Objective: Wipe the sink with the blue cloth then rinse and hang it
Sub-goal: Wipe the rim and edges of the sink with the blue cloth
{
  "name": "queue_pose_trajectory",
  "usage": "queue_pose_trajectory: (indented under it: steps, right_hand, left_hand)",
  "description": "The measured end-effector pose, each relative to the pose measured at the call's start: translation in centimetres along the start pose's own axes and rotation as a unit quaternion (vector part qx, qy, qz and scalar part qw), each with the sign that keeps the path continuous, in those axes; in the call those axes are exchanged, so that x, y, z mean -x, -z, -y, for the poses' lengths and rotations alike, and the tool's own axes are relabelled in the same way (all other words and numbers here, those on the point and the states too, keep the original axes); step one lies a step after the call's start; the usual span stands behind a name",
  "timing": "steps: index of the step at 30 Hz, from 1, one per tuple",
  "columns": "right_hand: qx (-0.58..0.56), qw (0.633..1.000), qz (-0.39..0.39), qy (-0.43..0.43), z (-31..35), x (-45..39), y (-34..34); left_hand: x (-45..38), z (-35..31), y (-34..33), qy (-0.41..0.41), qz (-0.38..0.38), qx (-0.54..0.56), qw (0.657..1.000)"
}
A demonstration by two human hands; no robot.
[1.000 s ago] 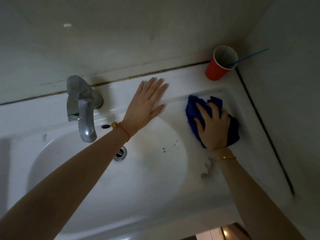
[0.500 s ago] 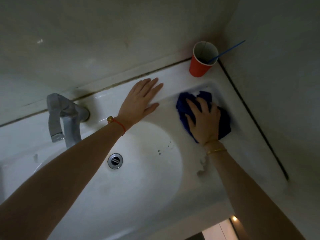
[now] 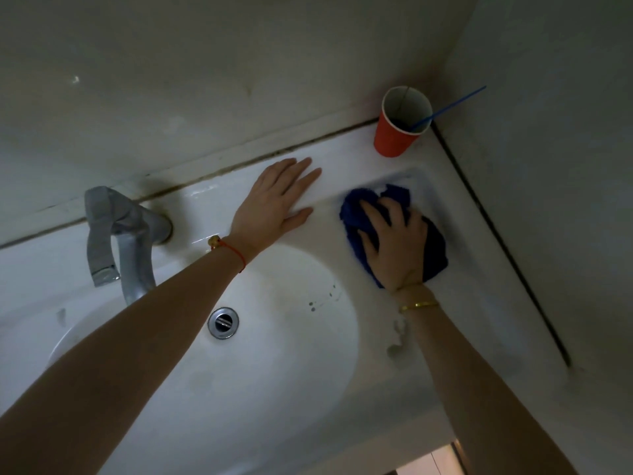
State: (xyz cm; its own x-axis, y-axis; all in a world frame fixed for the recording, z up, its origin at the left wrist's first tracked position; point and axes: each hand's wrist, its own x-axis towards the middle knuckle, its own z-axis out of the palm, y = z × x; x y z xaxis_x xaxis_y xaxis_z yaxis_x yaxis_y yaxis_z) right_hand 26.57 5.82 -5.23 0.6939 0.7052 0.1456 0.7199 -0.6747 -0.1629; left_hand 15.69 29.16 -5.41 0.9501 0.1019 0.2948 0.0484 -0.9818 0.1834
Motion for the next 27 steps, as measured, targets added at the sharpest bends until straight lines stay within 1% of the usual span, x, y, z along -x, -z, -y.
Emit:
queue_pose_trajectory:
  steps: [4, 6, 7, 8, 10, 12, 13, 14, 16, 17, 18, 19, 21, 23, 25, 27]
  right_hand:
    - [-0.052, 0.992, 0.029, 0.111, 0.6, 3.7, 0.1]
    - [-0.056, 0.988, 0.029, 0.144, -1.0, 4.9, 0.7]
    - [-0.043, 0.988, 0.028, 0.144, -2.1, 4.9, 0.8]
    - [-0.025, 0.992, 0.024, 0.125, -3.0, 4.4, 1.0]
    - [0.000, 0.999, 0.002, 0.035, -3.7, 2.2, 0.9]
    - [0.011, 0.998, -0.025, -0.057, -2.4, 0.1, 0.6]
    - [0.014, 0.997, -0.030, -0.072, -1.3, -0.4, 0.5]
    - [0.013, 0.998, -0.024, -0.061, -0.4, -0.5, 0.3]
    - [0.010, 1.000, 0.004, 0.006, 0.3, 0.9, 0.0]
    - [0.010, 0.999, 0.010, 0.034, -0.2, 1.7, 0.2]
    - [0.017, 0.999, 0.009, 0.042, -1.0, 2.3, 0.5]
    - [0.033, 0.999, 0.004, 0.031, -2.0, 2.5, 0.7]
    - [0.067, 0.997, -0.015, -0.027, -3.1, 1.8, 1.1]
    - [0.059, 0.995, -0.026, -0.075, -2.8, 0.3, 1.3]
    - [0.036, 0.995, -0.048, -0.086, -2.0, -0.7, 1.7]
    - [0.032, 0.992, -0.089, -0.085, -2.0, -1.2, 2.6]
  left_hand:
    - [0.0, 0.1, -0.1, -0.001, -0.010, 0.001, 1.000]
    - [0.1, 0.2, -0.1, -0.002, -0.006, 0.002, 1.000]
    - [0.1, 0.3, -0.1, -0.003, -0.005, 0.001, 1.000]
    - [0.1, 0.3, -0.1, -0.004, -0.005, -0.001, 1.000]
    - [0.0, 0.4, -0.1, -0.005, -0.005, -0.004, 1.000]
    - [-0.1, 0.4, -0.1, -0.005, -0.008, -0.002, 1.000]
    - [-0.1, 0.3, -0.1, -0.005, -0.009, -0.001, 1.000]
    - [-0.1, 0.3, -0.1, -0.006, -0.009, 0.000, 1.000]
    - [0.0, 0.3, -0.1, -0.008, -0.011, -0.001, 1.000]
    - [0.0, 0.3, -0.1, -0.007, -0.011, -0.002, 1.000]
    - [0.0, 0.2, -0.1, -0.007, -0.012, -0.003, 1.000]
    - [0.0, 0.2, -0.1, -0.008, -0.013, -0.002, 1.000]
    - [-0.1, 0.2, 0.0, -0.008, -0.017, -0.001, 1.000]
    - [-0.1, 0.2, 0.0, -0.008, -0.019, -0.001, 1.000]
    - [-0.1, 0.2, 0.0, -0.007, -0.018, 0.002, 1.000]
    - [-0.1, 0.2, 0.0, -0.006, -0.016, 0.005, 1.000]
